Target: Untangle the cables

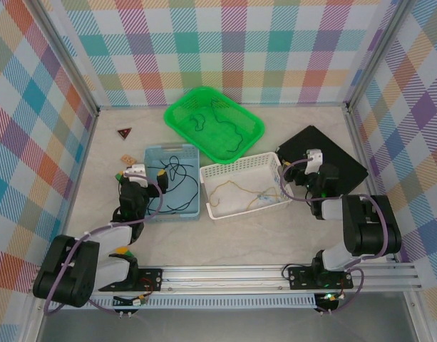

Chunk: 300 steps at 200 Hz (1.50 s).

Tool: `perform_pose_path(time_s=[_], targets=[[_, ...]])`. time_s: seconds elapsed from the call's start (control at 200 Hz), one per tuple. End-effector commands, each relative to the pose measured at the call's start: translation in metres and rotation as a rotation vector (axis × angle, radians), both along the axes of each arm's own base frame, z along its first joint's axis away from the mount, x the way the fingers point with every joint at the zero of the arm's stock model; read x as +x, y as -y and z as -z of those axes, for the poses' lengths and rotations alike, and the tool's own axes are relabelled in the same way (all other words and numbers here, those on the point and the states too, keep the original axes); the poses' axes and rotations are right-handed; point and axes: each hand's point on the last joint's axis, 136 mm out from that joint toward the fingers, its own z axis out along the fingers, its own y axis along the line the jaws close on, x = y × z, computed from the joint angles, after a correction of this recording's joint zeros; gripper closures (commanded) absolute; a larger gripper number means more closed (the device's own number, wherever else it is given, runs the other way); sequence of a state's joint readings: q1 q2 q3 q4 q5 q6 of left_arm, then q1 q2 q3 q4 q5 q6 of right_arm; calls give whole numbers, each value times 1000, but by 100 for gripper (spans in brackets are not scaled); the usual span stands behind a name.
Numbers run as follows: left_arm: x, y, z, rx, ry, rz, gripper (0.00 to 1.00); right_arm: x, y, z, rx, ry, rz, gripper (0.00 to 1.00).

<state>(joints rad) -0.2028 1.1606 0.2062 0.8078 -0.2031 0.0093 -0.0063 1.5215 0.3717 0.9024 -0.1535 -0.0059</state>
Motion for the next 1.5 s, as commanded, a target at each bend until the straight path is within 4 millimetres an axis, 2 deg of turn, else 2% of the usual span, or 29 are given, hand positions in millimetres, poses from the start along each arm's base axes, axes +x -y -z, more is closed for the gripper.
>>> perform_pose_path(time_s=[0.0, 0.245, 0.405, 0.52, 0.65, 0.74, 0.885, 0.95, 1.095, 1.27, 1.365, 1.495], targets=[[-1, -1, -14, 9, 35, -13, 0, 1, -1, 4, -23, -5, -13, 9], [-9, -4, -24, 1, 41, -22, 1, 1, -1, 4, -23, -7, -12, 8], [-29, -27, -24, 25, 22, -132, 0, 3, 1, 5, -19, -19, -3, 7], [-35, -36, -18, 57, 4, -170, 0, 3, 1, 5, -17, -21, -3, 6], [-20, -32, -23, 58, 55, -165, 0, 3, 1, 5, -17, -20, -4, 6], [-3, -23, -16, 69, 47, -127, 0, 3, 0, 5, -17, -20, -4, 6], [15, -23, -8, 102, 41, -141, 0, 3, 1, 5, -16, -20, -4, 5], [18, -21, -5, 110, 48, -129, 0, 3, 1, 5, -16, -20, -4, 4], [27, -15, 15, 113, 11, -81, 0, 3, 0, 6, -16, -23, -5, 0], [33, -8, 34, 125, -19, -38, 0, 3, 1, 5, -16, -20, -4, 1], [35, -9, 41, 122, -23, -35, 0, 3, 0, 6, -15, -23, -6, 1], [40, -10, 41, 119, -36, -40, 0, 3, 1, 5, -17, -19, -5, 1]])
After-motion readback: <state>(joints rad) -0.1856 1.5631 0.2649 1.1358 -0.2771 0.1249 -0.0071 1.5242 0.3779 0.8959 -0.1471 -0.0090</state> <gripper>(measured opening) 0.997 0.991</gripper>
